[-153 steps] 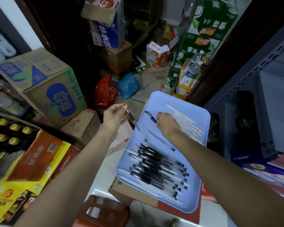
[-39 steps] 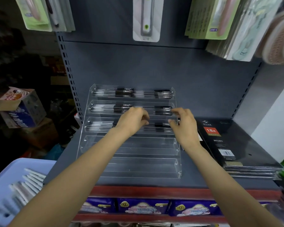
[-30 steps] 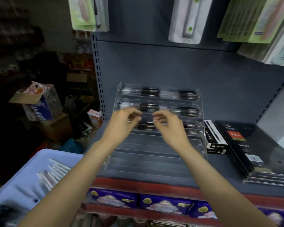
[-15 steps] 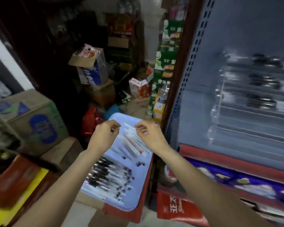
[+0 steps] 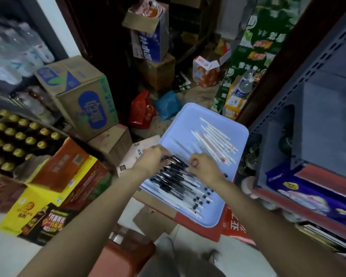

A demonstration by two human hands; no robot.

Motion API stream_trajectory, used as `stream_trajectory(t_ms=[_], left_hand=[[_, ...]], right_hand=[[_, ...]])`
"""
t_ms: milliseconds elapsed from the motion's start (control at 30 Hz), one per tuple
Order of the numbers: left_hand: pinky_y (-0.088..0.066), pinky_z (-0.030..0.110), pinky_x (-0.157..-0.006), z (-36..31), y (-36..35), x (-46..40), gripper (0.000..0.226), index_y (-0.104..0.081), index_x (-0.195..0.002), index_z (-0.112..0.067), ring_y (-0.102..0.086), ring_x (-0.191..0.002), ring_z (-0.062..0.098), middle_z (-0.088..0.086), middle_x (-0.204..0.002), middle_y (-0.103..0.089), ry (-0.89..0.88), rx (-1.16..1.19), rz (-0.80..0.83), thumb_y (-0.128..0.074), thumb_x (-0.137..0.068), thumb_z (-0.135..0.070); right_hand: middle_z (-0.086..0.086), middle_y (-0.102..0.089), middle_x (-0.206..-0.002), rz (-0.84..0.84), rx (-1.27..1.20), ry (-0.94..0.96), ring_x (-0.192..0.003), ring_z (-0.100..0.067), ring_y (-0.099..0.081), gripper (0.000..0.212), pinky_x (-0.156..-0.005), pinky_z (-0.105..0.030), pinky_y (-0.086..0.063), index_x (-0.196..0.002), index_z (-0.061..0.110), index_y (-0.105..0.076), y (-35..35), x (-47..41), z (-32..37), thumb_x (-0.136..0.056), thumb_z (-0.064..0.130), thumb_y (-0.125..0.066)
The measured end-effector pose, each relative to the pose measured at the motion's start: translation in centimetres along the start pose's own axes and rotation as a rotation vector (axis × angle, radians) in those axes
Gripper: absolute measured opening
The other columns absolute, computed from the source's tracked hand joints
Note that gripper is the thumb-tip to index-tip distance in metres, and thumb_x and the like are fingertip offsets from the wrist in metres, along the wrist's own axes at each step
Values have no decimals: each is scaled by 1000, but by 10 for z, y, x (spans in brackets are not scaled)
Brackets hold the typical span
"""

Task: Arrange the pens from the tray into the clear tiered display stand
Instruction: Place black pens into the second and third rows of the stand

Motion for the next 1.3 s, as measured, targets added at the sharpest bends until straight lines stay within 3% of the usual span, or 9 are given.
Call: stream_trajectory(t_ms=[267, 400, 467, 700, 767, 900, 1033, 1133, 1300], left_hand=[[-39, 22, -89, -2, 4, -10, 30, -61, -121, -13, -57, -111, 21, 7, -126, -55, 62, 22, -78, -58, -91, -14], [-45, 23, -83, 1, 5, -7, 25, -65, -114, -10, -61, -102, 23, 10, -118, -58, 106, 74, -90, -60, -89, -10], [-49, 23, -79, 2, 5, -6, 23, -65, -111, -8, -63, -96, 24, 11, -114, -60, 121, 118, -96, -62, -88, -8], [-43, 22, -88, 7, 2, -5, 27, -64, -112, -7, -59, -103, 23, 11, -110, -63, 169, 251, -90, -65, -85, -7], [-42, 18, -82, 7, 1, -6, 25, -65, -111, -7, -60, -102, 22, 11, -110, -64, 170, 283, -91, -64, -86, -7], [-44, 26, -85, 8, 13, -3, 30, -61, -116, -7, -58, -95, 18, 8, -102, -63, 218, 570, -193, -65, -87, -13], [-50, 20, -76, -14, 25, -1, 46, -50, -126, -2, -64, -83, 9, 4, -87, -66, 210, 950, -178, -66, -87, -20], [-48, 14, -71, -56, 44, -5, 31, -61, -103, 5, -65, -77, 3, 7, -88, -63, 98, 935, -154, -64, -88, -22], [-48, 25, -78, -135, 78, -15, 19, -61, -69, -14, -61, -75, 4, -7, -68, -60, -41, 967, -200, -63, -88, -19]], right_hand=[[-15, -50, -124, 75, 195, 4, -107, -30, -54, 32, -95, -43, -45, -117, 2, -58, 4, -9, 8, -91, 21, -60], [-13, -49, -77, 109, 218, -56, -66, -26, -50, 25, -73, -35, -47, -75, 2, -60, 3, -16, 6, -87, 23, -66], [-13, -36, -55, 131, 165, -65, -49, -22, -39, 47, -66, -30, -40, -52, 9, -36, -1, -22, 2, -86, 18, -67], [-35, -62, -104, 71, 79, -61, -96, -45, -62, 28, -87, -52, -51, -78, -14, -61, 1, -19, -2, -84, 13, -68], [-34, -63, -91, 67, 61, -54, -87, -42, -64, 27, -88, -53, -50, -66, 1, -52, 0, -18, -1, -84, 15, -68], [-19, -38, -69, 24, -51, -51, -63, -43, -40, 31, -73, -48, -49, -69, -7, -51, 13, -10, 2, -89, 13, -62], [-5, -45, -66, -95, -260, 1, -61, -17, -42, 20, -65, -33, -36, -78, 0, -55, 50, 4, 12, -90, 15, -62], [-9, -57, -67, -174, -331, 63, -59, -14, -48, 15, -66, -31, -42, -76, 5, -60, 87, 17, 21, -87, 14, -65], [-10, -62, -72, -324, -343, 125, -67, -19, -54, 17, -66, -28, -42, -77, 6, -63, 156, 52, 16, -87, 18, -66]])
Point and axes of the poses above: each hand's wrist, its own x-axis away from the middle knuckle, its own y-axis out of the back of the hand, z = x × y, the point moved 9 cm from there along -x, towards the middle knuckle
